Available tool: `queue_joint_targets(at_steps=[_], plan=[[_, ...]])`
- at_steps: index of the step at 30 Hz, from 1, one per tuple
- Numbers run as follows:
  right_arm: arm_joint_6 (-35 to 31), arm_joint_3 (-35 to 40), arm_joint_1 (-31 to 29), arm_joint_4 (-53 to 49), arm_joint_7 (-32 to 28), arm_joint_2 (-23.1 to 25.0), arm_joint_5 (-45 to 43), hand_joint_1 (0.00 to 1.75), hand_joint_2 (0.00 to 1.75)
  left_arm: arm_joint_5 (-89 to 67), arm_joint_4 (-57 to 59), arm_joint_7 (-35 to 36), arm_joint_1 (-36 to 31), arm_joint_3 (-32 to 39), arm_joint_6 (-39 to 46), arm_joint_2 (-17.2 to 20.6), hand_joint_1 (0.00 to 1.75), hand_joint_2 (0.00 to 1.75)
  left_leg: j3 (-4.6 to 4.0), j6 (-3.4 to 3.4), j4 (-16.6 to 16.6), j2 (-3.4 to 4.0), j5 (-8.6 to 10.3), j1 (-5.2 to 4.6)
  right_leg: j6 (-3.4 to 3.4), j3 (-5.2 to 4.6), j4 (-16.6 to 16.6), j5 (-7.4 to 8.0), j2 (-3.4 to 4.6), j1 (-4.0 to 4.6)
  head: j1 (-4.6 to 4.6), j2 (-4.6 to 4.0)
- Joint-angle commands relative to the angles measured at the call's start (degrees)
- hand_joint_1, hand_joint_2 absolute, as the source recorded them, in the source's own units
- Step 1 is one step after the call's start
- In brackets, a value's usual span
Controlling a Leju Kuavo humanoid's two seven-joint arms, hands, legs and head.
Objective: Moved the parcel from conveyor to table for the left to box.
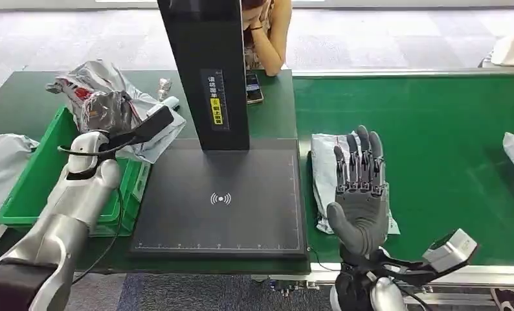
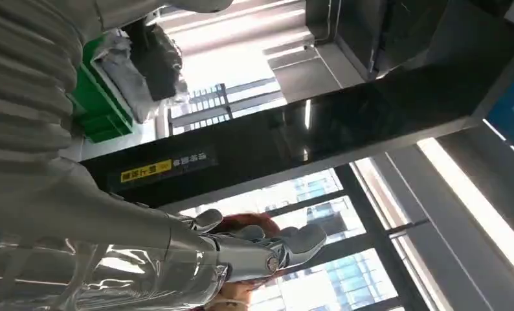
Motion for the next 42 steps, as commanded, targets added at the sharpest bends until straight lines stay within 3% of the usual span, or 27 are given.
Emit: queue_joint_targets(at_steps=[1,5,17,27,28,33,35,38,42], plan=[[-0.2,-1.1,-1.3,1.2,0.4,0.7,0.2,0.00,1.75,-0.2,17.8,0.2,-6.6,1.0,-0.3,0.6,1.75,1.75,0.12,0.01,0.0,0.03,-0.04,0.03,0.01,0.09,0.0,-0.03,0.06,0.03,0.00,0.00],[-0.2,-1.1,-1.3,1.2,0.4,0.8,0.2,0.00,1.75,-0.4,18.4,1.3,-6.8,1.1,-1.1,0.6,1.75,1.75,0.08,0.02,0.0,-0.03,-0.04,0.02,0.02,0.09,0.0,-0.04,0.02,0.02,0.02,0.00],[-0.6,-0.7,-0.3,0.3,0.7,0.2,0.3,0.00,1.75,0.5,22.3,4.3,-2.5,5.8,-2.3,8.1,1.75,1.75,0.24,0.00,-0.2,0.26,-0.07,0.01,-0.01,0.12,-0.1,-0.02,0.31,0.00,0.02,0.00],[-1.1,-1.2,-1.7,0.2,2.3,1.6,0.9,0.00,1.75,0.3,22.4,6.7,-2.6,7.8,-3.4,8.0,1.75,1.75,0.09,0.02,-0.1,0.13,-0.03,0.03,-0.01,0.02,0.0,-0.02,0.21,0.01,0.02,0.00],[-1.3,-1.4,-1.7,0.2,2.5,1.8,1.0,0.00,1.75,-0.1,21.6,6.4,-2.3,7.8,-1.1,7.9,0.00,1.75,0.04,0.01,-0.1,0.14,-0.03,0.04,-0.02,-0.02,0.0,-0.02,0.20,0.02,0.04,0.00],[-1.7,-2.3,-0.5,-0.4,2.6,1.6,1.3,0.00,1.75,3.7,13.9,-3.8,-0.1,8.4,-3.5,3.9,0.00,1.75,0.04,0.00,-0.1,-0.11,0.02,0.03,-0.01,0.04,0.0,-0.07,-0.04,0.01,0.02,0.00],[-1.7,-2.4,-0.3,-0.3,2.5,1.5,1.4,0.00,1.75,3.9,12.2,-3.0,0.6,8.1,-3.9,3.5,0.00,1.75,0.08,0.02,-0.1,-0.24,0.02,0.03,0.01,0.11,0.0,-0.10,-0.18,0.01,0.02,0.00],[-2.1,-2.7,0.7,-0.2,2.3,0.9,1.7,0.00,1.75,10.8,-3.2,-8.0,8.1,5.9,-5.2,4.3,0.00,1.75,0.08,0.03,-0.1,-0.16,0.00,0.01,0.02,0.10,-0.1,-0.07,-0.11,0.00,0.02,0.00],[-2.4,-2.8,1.6,0.1,1.8,0.4,2.1,0.00,1.75,16.0,-19.4,-6.1,17.0,3.7,-6.1,6.2,0.00,1.75,0.20,0.02,-0.2,0.03,-0.03,-0.02,0.01,0.16,-0.1,-0.07,0.08,-0.03,0.02,0.00]])
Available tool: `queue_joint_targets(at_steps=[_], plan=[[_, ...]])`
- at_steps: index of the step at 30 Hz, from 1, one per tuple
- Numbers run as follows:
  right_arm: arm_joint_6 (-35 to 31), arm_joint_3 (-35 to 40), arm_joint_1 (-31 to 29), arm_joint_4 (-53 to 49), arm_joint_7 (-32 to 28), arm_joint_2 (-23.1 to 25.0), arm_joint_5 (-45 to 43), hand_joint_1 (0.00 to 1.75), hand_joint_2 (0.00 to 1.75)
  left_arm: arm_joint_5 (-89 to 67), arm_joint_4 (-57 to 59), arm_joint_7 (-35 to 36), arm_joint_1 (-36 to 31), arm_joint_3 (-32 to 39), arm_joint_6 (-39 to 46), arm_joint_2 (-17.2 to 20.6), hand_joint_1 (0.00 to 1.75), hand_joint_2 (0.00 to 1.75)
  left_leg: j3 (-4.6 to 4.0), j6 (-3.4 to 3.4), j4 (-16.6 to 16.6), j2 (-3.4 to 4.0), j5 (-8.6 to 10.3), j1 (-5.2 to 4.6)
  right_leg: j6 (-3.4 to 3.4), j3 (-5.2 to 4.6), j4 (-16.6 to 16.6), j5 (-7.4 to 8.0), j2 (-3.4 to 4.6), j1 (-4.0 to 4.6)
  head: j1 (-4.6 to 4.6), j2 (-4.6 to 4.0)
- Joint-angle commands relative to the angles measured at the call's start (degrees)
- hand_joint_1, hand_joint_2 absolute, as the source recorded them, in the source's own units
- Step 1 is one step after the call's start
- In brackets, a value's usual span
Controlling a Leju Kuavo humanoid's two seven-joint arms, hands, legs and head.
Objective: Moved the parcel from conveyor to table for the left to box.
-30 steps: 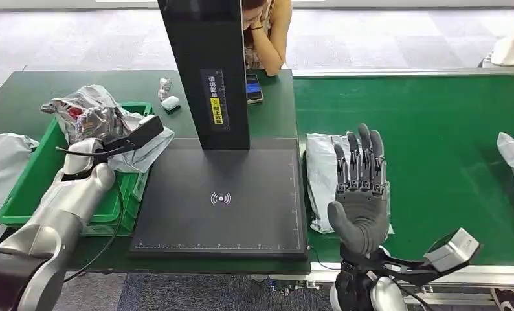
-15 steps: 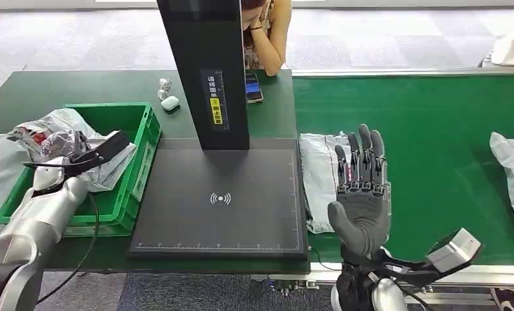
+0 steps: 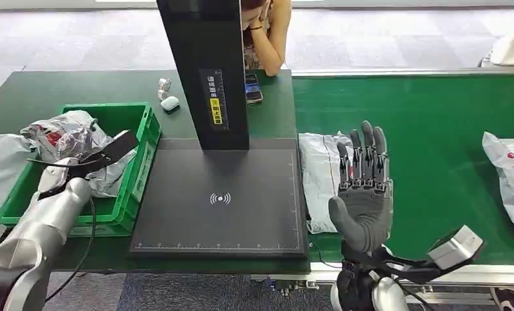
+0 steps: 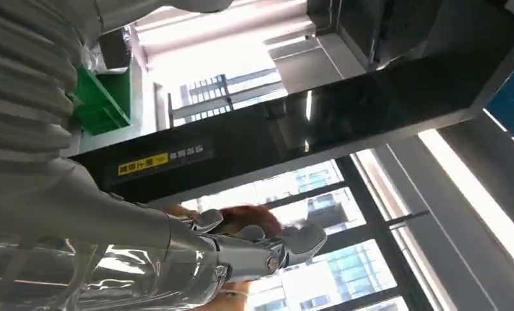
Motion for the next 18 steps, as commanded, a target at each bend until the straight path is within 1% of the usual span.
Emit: queue_joint_targets(at_steps=[1,2,3,4,5,7,8,9,10,11,12,13,14,15,16,17,18], plan=[[-1.0,-1.9,1.7,1.8,-0.1,-1.0,1.3,0.00,1.75,11.2,-35.4,-1.7,17.8,-2.3,-0.6,0.2,0.00,1.75,0.16,0.03,-0.1,-0.06,-0.03,-0.01,0.05,0.18,-0.1,-0.05,-0.04,-0.01,0.02,0.00],[-1.4,-2.0,2.2,1.9,0.1,-1.1,1.9,0.00,1.75,13.5,-44.0,-2.9,23.5,-1.3,2.0,-0.4,0.00,1.75,0.13,0.03,-0.1,0.00,-0.04,-0.01,0.04,0.12,-0.1,-0.03,0.03,-0.01,-0.02,0.00],[-2.0,-2.0,2.5,2.1,0.3,-1.2,2.5,0.00,1.75,15.1,-50.4,-3.8,28.2,-0.4,4.0,-1.3,0.00,1.75,0.28,0.05,-0.2,0.05,-0.09,-0.03,0.06,0.26,-0.2,-0.06,0.09,-0.02,0.00,0.00],[-2.9,-2.1,3.0,2.3,0.7,-1.1,3.4,0.00,1.75,15.9,-58.1,-6.1,33.6,1.3,9.7,-3.6,0.00,1.75,0.33,0.06,-0.2,0.12,-0.11,-0.06,0.07,0.27,-0.2,-0.05,0.16,-0.06,0.04,0.00],[-3.7,-1.9,3.6,2.5,0.8,-1.3,4.2,0.00,1.75,18.6,-67.4,-10.1,40.9,2.2,15.8,-6.1,0.00,1.75,0.20,0.04,-0.2,0.11,-0.10,-0.06,0.07,0.18,-0.2,-0.03,0.14,-0.06,-0.06,0.00],[-4.5,-1.5,4.1,3.7,0.8,-2.0,4.7,0.00,1.75,22.2,-76.7,-15.8,48.3,2.0,23.5,-8.9,0.00,1.75,0.35,-0.03,-0.2,0.28,-0.27,-0.07,0.08,0.26,-0.2,-0.12,0.32,-0.07,0.00,0.00],[-4.7,-1.2,4.2,4.7,0.8,-2.5,4.8,0.00,1.75,23.2,-80.3,-18.8,52.0,1.3,27.0,-9.6,0.00,1.75,0.46,-0.01,-0.3,0.38,-0.34,-0.08,0.10,0.35,-0.3,-0.15,0.44,-0.09,0.00,0.00],[-5.1,-1.1,4.2,5.3,0.1,-2.7,5.1,0.00,1.75,24.3,-82.1,-20.5,53.4,0.7,28.1,-9.8,0.00,1.75,0.35,-0.03,-0.2,0.44,-0.40,-0.05,0.13,0.25,-0.3,-0.17,0.53,-0.06,-0.03,0.00],[-5.5,-1.0,4.1,5.7,-0.2,-2.8,5.7,0.00,1.75,25.6,-83.2,-23.5,54.7,1.1,28.1,-11.0,0.00,1.75,0.28,-0.03,-0.1,0.48,-0.53,-0.02,0.12,0.17,-0.2,-0.29,0.55,-0.03,0.02,0.00],[-5.6,-1.0,4.1,6.0,-0.2,-2.8,5.8,0.00,1.75,25.6,-83.6,-23.9,55.3,1.0,28.1,-11.2,0.00,1.75,0.40,-0.02,-0.1,0.58,-0.62,0.01,0.14,0.30,-0.2,-0.34,0.67,0.00,0.00,0.00],[-5.8,-1.0,4.0,6.3,-0.4,-2.9,6.2,0.00,1.75,26.9,-84.0,-25.9,55.4,1.3,28.1,-12.3,0.00,1.75,0.26,-0.01,-0.1,0.55,-0.64,-0.02,0.11,0.13,-0.2,-0.33,0.59,-0.03,-0.02,0.00],[-6.8,-0.9,4.0,6.6,-0.7,-3.0,7.9,0.00,1.75,28.3,-84.0,-28.3,55.7,0.9,28.1,-12.7,0.00,1.75,0.47,0.05,-0.1,0.55,-0.73,-0.02,0.13,0.34,-0.2,-0.42,0.60,-0.03,0.00,0.00],[-8.8,-0.6,4.0,7.4,-0.9,-3.3,11.1,0.00,1.75,31.3,-84.4,-30.4,56.0,-1.3,28.1,-12.9,0.00,1.75,0.32,0.05,0.0,0.39,-0.69,0.03,0.18,0.27,-0.2,-0.46,0.43,0.02,0.00,0.00],[-10.1,-0.6,4.1,8.5,-0.5,-3.6,13.4,0.00,1.75,31.7,-83.7,-30.1,56.2,-4.2,26.7,-12.5,0.00,1.75,0.33,0.07,0.0,0.29,-0.68,0.01,0.24,0.31,-0.2,-0.53,0.33,0.01,0.02,0.00],[-10.4,-0.6,4.2,9.7,1.2,-4.0,14.9,0.00,1.75,34.2,-83.2,-26.8,56.0,-7.4,21.2,-11.9,0.00,1.75,0.26,0.07,0.0,0.22,-0.65,0.01,0.24,0.26,-0.2,-0.53,0.28,0.01,0.00,0.00],[-10.1,-0.8,4.3,10.7,0.7,-4.0,15.0,0.00,1.75,33.6,-82.1,-27.1,55.8,-8.6,21.8,-12.7,0.00,1.75,0.41,0.09,-0.1,0.09,-0.66,0.02,0.25,0.46,-0.3,-0.56,0.16,0.01,0.02,0.00],[-10.1,-0.4,4.3,11.9,3.1,-4.7,17.2,0.00,1.75,36.9,-80.5,-22.0,55.7,-11.7,13.5,-10.6,0.00,1.75,0.30,0.09,-0.1,0.11,-0.64,0.02,0.22,0.34,-0.2,-0.53,0.17,0.02,0.00,0.00]])
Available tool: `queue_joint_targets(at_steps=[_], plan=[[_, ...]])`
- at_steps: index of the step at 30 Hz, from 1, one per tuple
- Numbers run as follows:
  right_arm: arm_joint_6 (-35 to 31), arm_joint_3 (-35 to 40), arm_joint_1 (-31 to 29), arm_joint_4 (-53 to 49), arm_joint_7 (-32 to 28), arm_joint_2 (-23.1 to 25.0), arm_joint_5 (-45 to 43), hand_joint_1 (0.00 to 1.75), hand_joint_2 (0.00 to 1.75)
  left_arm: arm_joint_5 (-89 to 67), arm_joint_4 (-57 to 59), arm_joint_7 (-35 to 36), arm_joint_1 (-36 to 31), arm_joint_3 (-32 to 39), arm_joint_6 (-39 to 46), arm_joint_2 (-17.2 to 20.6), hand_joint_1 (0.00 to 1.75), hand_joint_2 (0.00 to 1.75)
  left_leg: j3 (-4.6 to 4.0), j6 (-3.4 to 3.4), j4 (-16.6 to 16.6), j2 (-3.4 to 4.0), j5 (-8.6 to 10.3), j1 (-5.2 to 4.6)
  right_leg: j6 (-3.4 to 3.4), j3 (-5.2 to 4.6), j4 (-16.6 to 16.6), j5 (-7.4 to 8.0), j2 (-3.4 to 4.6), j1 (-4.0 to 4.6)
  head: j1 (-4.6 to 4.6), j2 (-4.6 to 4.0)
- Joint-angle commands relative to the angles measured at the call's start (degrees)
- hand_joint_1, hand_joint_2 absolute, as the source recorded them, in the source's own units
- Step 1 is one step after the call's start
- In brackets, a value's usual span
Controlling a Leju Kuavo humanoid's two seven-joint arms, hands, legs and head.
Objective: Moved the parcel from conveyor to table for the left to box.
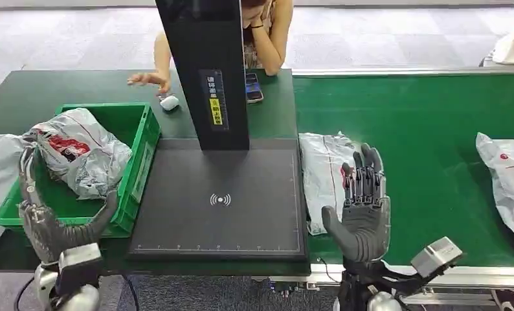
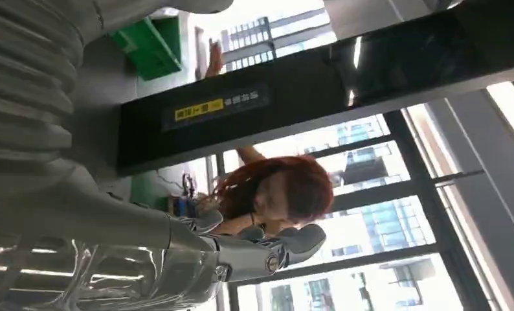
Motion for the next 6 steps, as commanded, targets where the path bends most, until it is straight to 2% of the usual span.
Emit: queue_joint_targets(at_steps=[1,4,6], plan=[[-2.5,0.7,0.1,11.4,4.4,-4.1,9.8,0.00,1.75,13.9,-3.4,7.8,5.5,-13.6,-21.5,-1.6,0.00,1.75,0.55,0.08,-0.3,-0.18,-0.03,0.01,0.09,0.63,-0.3,-0.06,-0.14,0.02,-0.02,0.00],[-3.3,1.6,0.9,15.3,4.9,-3.0,12.6,0.00,1.75,21.3,8.1,10.9,3.4,-18.2,-31.8,-4.9,0.00,1.75,0.58,0.06,-0.4,-0.23,0.05,0.00,0.02,0.67,-0.4,-0.03,-0.19,0.00,-0.02,0.00],[-3.5,2.1,1.5,15.9,5.0,-2.3,12.5,0.00,1.75,21.3,12.4,10.3,2.0,-19.6,-31.7,-6.2,0.00,1.75,0.73,0.08,-0.5,-0.32,0.12,-0.02,0.03,0.85,-0.6,0.02,-0.28,-0.02,-0.02,0.00]])
